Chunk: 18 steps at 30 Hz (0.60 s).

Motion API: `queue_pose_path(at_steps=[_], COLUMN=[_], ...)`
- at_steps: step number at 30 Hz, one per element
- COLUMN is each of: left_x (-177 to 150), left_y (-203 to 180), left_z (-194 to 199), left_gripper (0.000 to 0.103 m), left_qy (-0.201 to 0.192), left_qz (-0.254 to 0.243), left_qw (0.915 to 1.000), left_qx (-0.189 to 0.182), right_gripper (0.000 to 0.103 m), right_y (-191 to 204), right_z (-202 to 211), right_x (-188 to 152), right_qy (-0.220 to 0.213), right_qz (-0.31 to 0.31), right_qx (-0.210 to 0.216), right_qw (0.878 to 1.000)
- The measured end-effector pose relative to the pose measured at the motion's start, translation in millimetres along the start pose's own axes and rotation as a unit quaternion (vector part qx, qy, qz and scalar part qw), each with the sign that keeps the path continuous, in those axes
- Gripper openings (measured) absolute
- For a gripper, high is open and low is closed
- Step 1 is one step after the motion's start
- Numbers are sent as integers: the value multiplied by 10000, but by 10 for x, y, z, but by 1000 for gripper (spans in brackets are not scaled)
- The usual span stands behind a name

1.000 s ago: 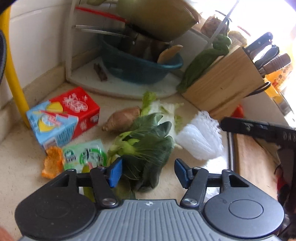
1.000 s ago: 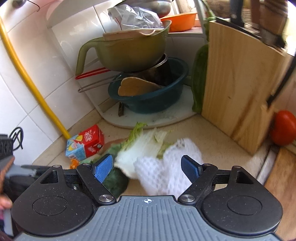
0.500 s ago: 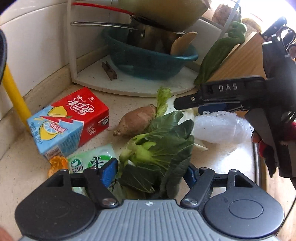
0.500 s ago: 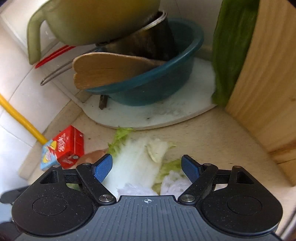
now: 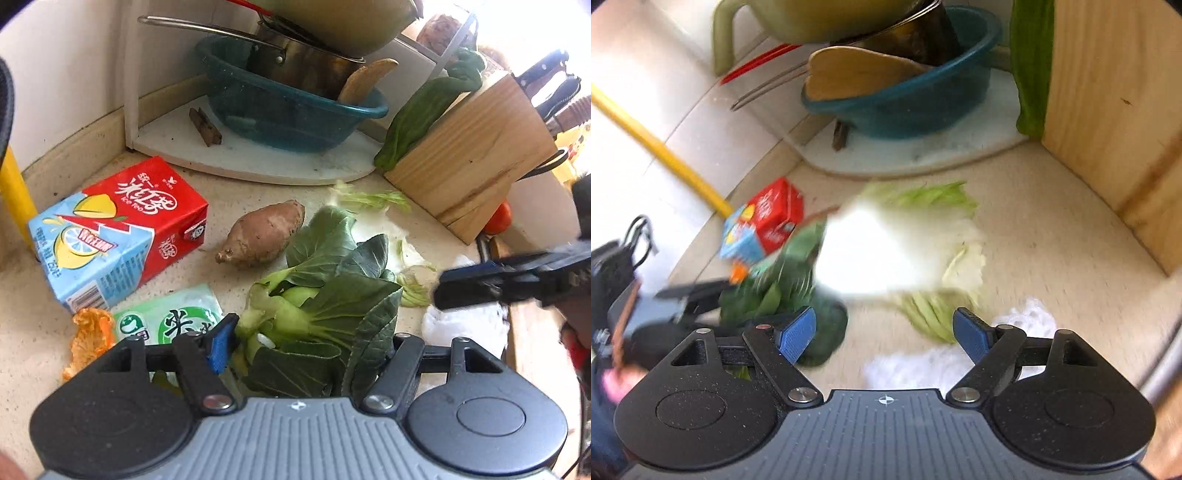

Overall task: Collect trash
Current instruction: 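Close the left gripper on the bok choy while the right gripper grasps the cabbage leaf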

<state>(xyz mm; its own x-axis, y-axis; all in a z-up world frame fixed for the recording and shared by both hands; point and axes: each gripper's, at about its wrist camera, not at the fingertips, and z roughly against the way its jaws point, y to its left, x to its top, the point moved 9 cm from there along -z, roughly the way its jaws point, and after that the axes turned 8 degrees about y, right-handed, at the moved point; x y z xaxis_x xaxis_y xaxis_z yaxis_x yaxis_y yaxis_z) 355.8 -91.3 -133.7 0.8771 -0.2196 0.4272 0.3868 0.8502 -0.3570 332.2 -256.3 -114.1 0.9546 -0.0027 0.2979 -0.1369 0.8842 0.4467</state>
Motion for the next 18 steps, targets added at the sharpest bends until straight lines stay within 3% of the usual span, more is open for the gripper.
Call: queue_pose_path(at_steps=[3, 6, 9, 13, 16, 18], left_x=[59, 103, 116, 159, 201, 222], left_y=[29, 44, 33, 44, 55, 71], left_z=[-1, -24, -42, -68, -88, -91], left_gripper=[65, 65, 65, 65, 65, 65], left_qy=[37, 33, 30, 47, 63, 59], left_qz=[154, 196, 173, 244, 274, 284], left_qw=[9998, 9997, 9998, 9995, 9991, 9989], left_qx=[-107, -116, -125, -212, -308, -371], right_gripper=[87, 87, 87, 85, 81, 67], right_y=[-39, -187, -355, -407, -385, -336], right_z=[138, 134, -107, -311, -377, -404], right_x=[129, 390, 559, 586, 582, 534], right_qy=[-311, -682, -541, -405, -397, -326], right_qz=[-62, -66, -95, -395, -568, -733], right_qx=[57, -189, -113, 1085, 1656, 2017], right_qw=[9995, 9975, 9984, 9925, 9838, 9762])
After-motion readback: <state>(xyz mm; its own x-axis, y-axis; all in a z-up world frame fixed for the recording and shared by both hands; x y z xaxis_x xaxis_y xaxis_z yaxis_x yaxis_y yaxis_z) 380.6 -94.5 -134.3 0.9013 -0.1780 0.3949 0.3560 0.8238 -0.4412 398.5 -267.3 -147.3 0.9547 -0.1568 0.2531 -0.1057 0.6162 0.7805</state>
